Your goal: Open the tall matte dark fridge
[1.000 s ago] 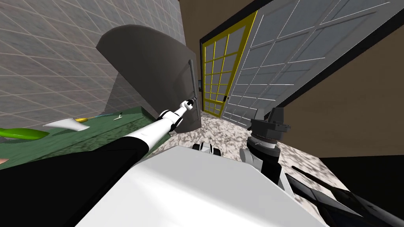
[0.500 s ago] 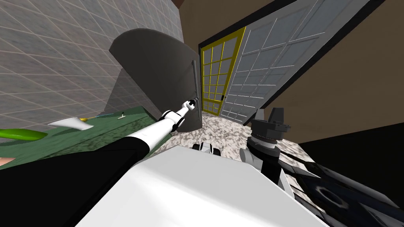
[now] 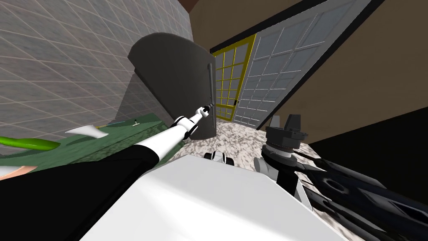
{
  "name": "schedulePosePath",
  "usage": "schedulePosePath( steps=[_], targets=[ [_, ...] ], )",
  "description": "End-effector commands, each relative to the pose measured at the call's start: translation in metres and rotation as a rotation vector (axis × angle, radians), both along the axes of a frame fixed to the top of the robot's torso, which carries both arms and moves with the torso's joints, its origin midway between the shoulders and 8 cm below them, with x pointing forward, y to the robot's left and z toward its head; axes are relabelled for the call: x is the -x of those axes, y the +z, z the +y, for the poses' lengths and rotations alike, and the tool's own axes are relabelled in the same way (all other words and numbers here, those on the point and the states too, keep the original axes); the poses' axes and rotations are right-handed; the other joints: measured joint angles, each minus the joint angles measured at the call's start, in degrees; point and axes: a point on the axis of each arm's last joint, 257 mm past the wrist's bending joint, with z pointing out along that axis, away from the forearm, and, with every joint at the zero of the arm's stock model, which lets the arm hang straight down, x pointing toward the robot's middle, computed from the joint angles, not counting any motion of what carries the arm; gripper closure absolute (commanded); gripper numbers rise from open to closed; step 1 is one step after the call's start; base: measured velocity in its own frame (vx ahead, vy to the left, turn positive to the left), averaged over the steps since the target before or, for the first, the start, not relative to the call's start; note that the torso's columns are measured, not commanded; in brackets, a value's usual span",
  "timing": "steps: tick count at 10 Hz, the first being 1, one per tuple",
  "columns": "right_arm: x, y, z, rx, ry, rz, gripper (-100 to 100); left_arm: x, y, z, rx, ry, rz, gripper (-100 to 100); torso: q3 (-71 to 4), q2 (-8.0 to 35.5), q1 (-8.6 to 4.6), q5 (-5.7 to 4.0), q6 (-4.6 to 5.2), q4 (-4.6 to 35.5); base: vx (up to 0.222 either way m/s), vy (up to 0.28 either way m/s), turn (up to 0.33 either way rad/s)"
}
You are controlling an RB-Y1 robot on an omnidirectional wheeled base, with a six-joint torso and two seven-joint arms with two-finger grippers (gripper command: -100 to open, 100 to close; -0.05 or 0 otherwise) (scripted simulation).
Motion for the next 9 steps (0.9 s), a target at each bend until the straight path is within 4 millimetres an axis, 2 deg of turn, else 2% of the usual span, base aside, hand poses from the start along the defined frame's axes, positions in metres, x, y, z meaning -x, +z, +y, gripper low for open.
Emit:
schedulePosePath(
  steps=[1, 2, 4, 6, 7, 8, 9],
  targets=[
    [0.0, 0.0, 0.0, 0.0, 0.0, 0.0, 0, 0.003, 0.008, -0.013, 0.009, -0.025, -0.015, 100, 0.0, 0.0, -0.06, 0.03, -0.24, 0.0, -0.128, 0.065, -0.018],
    [0.0, 0.0, 0.0, 0.0, 0.0, 0.0, 0, 0.005, 0.009, -0.03, 0.01, -0.051, -0.017, 100, 0.0, -0.1, -0.16, 0.0, -0.4, 0.0, -0.142, 0.105, -0.035],
    [0.0, 0.0, 0.0, 0.0, 0.0, 0.0, 0, 0.009, 0.012, -0.063, 0.012, -0.104, -0.02, 100, 0.1, 0.2, 0.18, 0.08, -0.12, -0.1, -0.216, 0.202, -0.125],
    [0.0, 0.0, 0.0, 0.0, 0.0, 0.0, 0, 0.008, 0.005, -0.058, 0.01, -0.092, -0.007, 100, 0.1, 0.1, -0.08, 0.04, -0.24, 0.0, -0.161, 0.116, -0.056],
    [0.0, 0.0, 0.0, 0.0, 0.0, 0.0, 0, 0.009, 0.012, -0.063, 0.012, -0.104, -0.02, 100, -0.1, -0.1, -0.16, 0.01, -0.45, 0.1, -0.051, 0.001, 0.023],
    [0.0, 0.0, 0.0, 0.0, 0.0, 0.0, 0, 0.007, 0.015, -0.071, 0.003, -0.093, -0.002, -100, -0.1, -0.2, -0.14, -0.01, -0.43, 0.1, -0.022, 0.038, -0.093],
    [0.0, 0.0, 0.0, 0.0, 0.0, 0.0, 0, 0.007, 0.015, -0.071, 0.003, -0.093, -0.002, -100, -0.1, -0.2, 0.0, 0.0, -0.19, -0.1, -0.017, 0.064, -0.07]
  ],
)
